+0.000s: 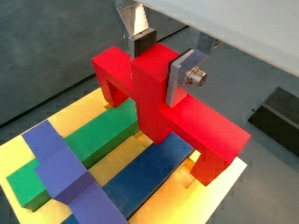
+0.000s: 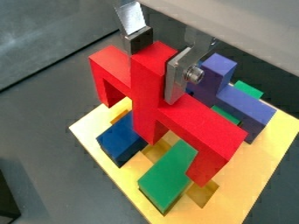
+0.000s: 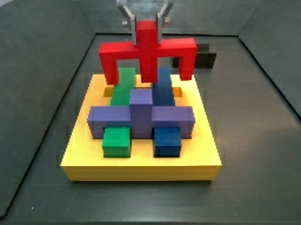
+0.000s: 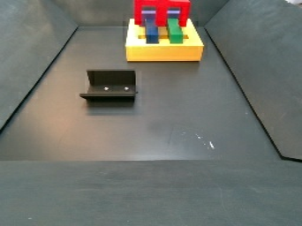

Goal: Pick up the red object. Move up. Move to above the board. Insert the red object.
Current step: Insert the red object.

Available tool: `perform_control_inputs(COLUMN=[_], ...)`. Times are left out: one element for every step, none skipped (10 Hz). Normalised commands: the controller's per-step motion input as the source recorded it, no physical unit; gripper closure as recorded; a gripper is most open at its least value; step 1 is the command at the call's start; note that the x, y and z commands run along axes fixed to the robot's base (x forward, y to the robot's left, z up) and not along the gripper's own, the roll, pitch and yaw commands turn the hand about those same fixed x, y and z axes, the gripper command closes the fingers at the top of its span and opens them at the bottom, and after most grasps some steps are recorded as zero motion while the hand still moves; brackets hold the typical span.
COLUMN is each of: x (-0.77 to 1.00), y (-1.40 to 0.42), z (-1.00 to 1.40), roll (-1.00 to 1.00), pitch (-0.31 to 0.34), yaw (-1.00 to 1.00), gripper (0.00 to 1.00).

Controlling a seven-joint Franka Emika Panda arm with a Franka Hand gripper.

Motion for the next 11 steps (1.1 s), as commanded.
perform_control_inputs(x=[0.0, -0.02, -0.06, -0.15, -0.16, -0.13, 0.02, 0.17, 0.19, 0.15, 0.0], y=[0.06, 0.05, 0.01, 0.0, 0.0, 0.0, -0.12, -0.08, -0.08, -0.03, 0.0], z=[-0.09, -0.11, -0.05, -0.05, -0.05, -0.11, 0.0, 0.18, 0.21, 0.1, -0.01], roll=[0.0, 0.0, -0.01, -0.02, 0.0, 0.0, 0.0, 0.0, -0.01, 0.0, 0.0], pitch=[0.0, -0.001, 0.0, -0.02, -0.026, -0.029, 0.0, 0.103, 0.114, 0.093, 0.0], yaw=[0.0, 0.0, 0.0, 0.0, 0.0, 0.0, 0.0, -0.04, -0.03, -0.04, -0.02], gripper=[1.0, 1.0, 1.0, 1.0, 1.0, 1.0, 1.0, 1.0, 1.0, 1.0, 1.0])
